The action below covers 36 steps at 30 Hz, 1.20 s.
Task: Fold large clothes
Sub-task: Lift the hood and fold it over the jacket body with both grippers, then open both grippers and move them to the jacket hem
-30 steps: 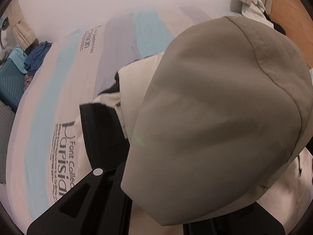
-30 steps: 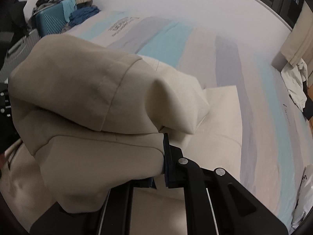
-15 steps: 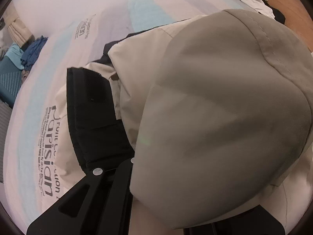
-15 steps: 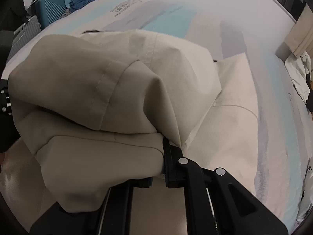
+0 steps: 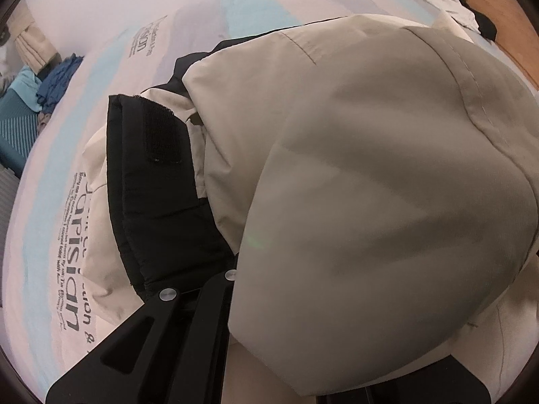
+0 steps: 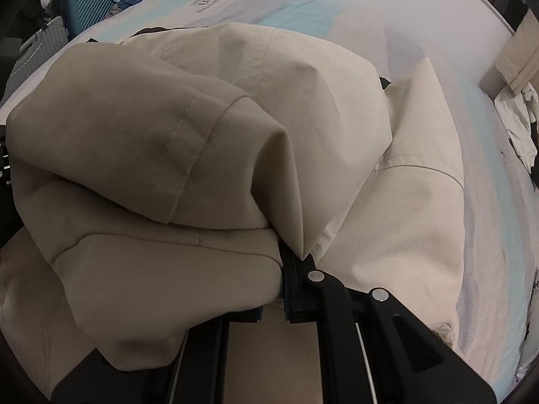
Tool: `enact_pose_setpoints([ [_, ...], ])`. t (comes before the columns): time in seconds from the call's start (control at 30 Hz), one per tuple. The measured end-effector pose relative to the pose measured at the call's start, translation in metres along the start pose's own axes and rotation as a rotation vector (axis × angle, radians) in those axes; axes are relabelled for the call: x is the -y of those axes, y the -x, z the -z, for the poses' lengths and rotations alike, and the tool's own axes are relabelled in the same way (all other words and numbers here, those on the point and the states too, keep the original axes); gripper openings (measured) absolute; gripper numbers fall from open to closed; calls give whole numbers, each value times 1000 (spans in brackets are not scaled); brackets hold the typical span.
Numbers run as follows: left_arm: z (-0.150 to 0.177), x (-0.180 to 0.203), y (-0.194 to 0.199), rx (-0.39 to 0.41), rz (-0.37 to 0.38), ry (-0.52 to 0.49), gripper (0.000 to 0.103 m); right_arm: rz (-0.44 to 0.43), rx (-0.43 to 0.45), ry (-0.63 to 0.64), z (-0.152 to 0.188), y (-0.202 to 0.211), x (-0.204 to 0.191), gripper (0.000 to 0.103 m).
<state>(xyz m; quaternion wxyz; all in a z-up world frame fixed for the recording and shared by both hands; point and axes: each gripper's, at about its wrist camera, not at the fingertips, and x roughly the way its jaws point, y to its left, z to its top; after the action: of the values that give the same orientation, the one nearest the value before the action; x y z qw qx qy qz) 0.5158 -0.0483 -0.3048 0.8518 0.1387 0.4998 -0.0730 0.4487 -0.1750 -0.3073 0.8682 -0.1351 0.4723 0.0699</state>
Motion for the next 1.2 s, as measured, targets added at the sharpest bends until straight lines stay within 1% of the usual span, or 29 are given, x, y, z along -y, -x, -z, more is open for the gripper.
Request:
enact_pose_setpoints([
  [0.07, -5, 5, 2, -2, -17, -17, 2, 4, -1, 11, -1, 2, 0, 7],
  [0.13, -4, 16, 7, 7, -67, -76, 2, 17, 2, 31, -1, 4, 0, 8],
  [0.17, -4, 19, 10, 10, -80, -94, 4, 25, 5, 39, -1, 7, -1, 9],
  [0.23, -6, 18, 16, 6, -72, -69, 6, 23, 5, 42, 0, 12, 0, 11],
  [0.3, -7, 13, 24, -5, -60, -42, 11, 19, 9, 36, 0, 20, 4, 13],
  [0.37, -8, 14, 35, -1, -52, -28, 27, 20, 26, 41, 1, 27, 7, 17],
  [0.4, -8, 15, 41, -2, -47, -23, 31, 16, 33, 40, 2, 30, 8, 22],
  [0.43, -4, 15, 47, 0, -38, -12, 42, 8, 39, 37, 3, 33, 10, 28],
  [0.47, -1, 15, 52, 3, -36, 6, 53, 7, 45, 36, 4, 36, 11, 32],
  [0.53, 4, 14, 63, 2, -34, 47, 59, 18, 59, 26, 11, 44, 16, 59],
  [0.6, 10, 15, 71, 2, -41, 61, 65, 15, 70, 0, 16, 50, 23, 65],
  [0.63, 13, 15, 74, 3, -44, 72, 72, 9, 66, -10, 19, 52, 26, 68],
  [0.67, 15, 14, 78, 4, -44, 86, 77, -1, 64, -20, 23, 56, 28, 71],
  [0.7, 18, 13, 83, 3, -43, 106, 85, -10, 65, -28, 26, 59, 29, 74],
  [0.73, 22, 12, 88, -1, -41, 135, 89, -22, 66, -35, 29, 63, 32, 78],
  [0.8, 27, 9, 95, -12, -30, 170, 91, -28, 71, -37, 35, 71, 28, 83],
  [0.87, 31, 9, 102, -16, -42, 183, 93, -34, 86, -43, 39, 81, 34, 86],
  [0.93, 35, 13, 110, -22, -55, 192, 94, -47, 88, -46, 44, 91, 34, 92],
  [1.03, 43, 16, 124, -24, -56, 217, 95, -69, 98, -47, 49, 105, 35, 95],
  [1.1, 50, 22, 134, -24, -56, 220, 96, -82, 99, -41, 53, 112, 30, 95],
  [1.2, 50, 15, 138, -12, -64, 229, 97, -87, 103, -43, 61, 119, 29, 95],
])
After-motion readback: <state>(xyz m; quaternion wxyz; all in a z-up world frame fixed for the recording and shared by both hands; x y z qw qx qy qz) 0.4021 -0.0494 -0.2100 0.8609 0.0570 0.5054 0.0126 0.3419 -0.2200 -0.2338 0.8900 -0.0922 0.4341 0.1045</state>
